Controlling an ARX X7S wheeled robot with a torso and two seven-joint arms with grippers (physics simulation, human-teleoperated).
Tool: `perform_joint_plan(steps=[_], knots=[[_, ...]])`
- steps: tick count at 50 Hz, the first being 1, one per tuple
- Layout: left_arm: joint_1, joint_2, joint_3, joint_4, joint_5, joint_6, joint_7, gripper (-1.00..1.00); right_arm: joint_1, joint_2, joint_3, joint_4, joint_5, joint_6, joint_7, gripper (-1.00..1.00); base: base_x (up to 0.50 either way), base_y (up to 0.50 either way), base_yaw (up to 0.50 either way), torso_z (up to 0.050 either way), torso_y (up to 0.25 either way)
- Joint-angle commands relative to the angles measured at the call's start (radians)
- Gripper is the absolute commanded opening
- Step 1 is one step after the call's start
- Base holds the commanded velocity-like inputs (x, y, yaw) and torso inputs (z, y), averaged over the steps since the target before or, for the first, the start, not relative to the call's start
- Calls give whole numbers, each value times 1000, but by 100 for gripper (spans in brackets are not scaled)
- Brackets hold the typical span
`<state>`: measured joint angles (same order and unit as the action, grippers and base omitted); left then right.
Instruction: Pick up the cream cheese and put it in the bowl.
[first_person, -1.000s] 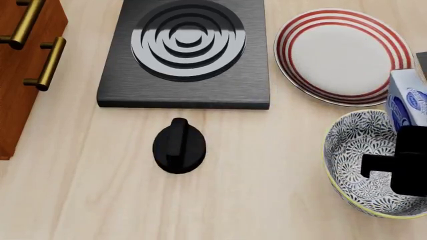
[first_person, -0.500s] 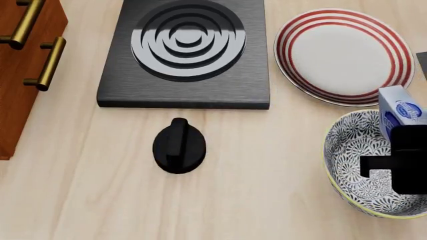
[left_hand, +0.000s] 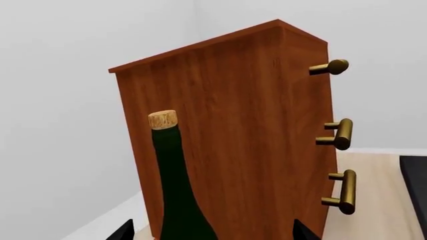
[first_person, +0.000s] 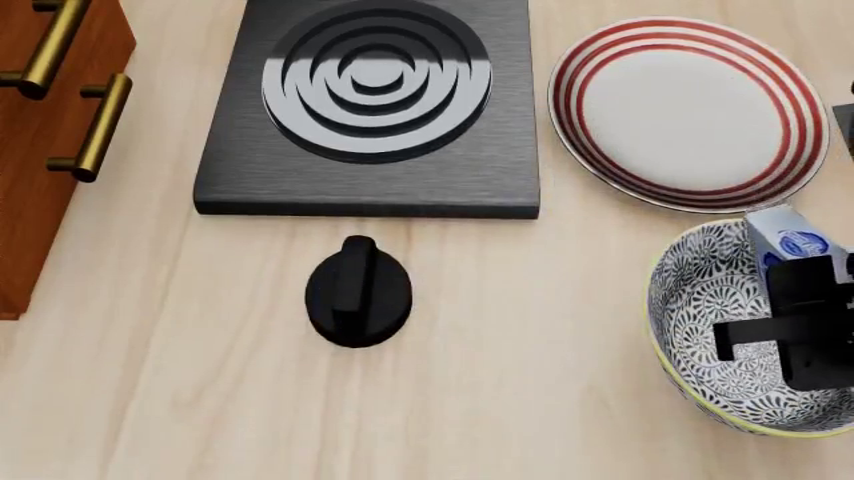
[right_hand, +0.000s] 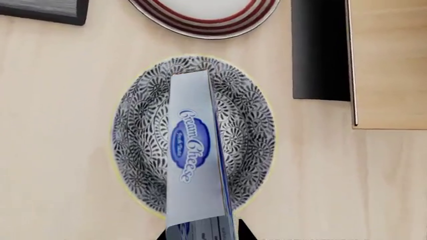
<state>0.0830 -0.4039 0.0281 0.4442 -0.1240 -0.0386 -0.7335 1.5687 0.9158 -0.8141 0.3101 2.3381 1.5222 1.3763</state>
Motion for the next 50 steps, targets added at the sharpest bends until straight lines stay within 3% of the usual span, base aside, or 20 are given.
perform_joint_plan(steps=[1, 50], knots=[[-1, -1, 1, -2, 0, -1, -2, 100, 41, -19, -53, 48, -85, 30, -92, -100, 0, 0, 0, 0, 0], [-10, -4, 8, -1, 6, -18, -15, 100, 81, -126, -228, 193, -613, -45, -672, -100, 0, 0, 0, 0, 1]])
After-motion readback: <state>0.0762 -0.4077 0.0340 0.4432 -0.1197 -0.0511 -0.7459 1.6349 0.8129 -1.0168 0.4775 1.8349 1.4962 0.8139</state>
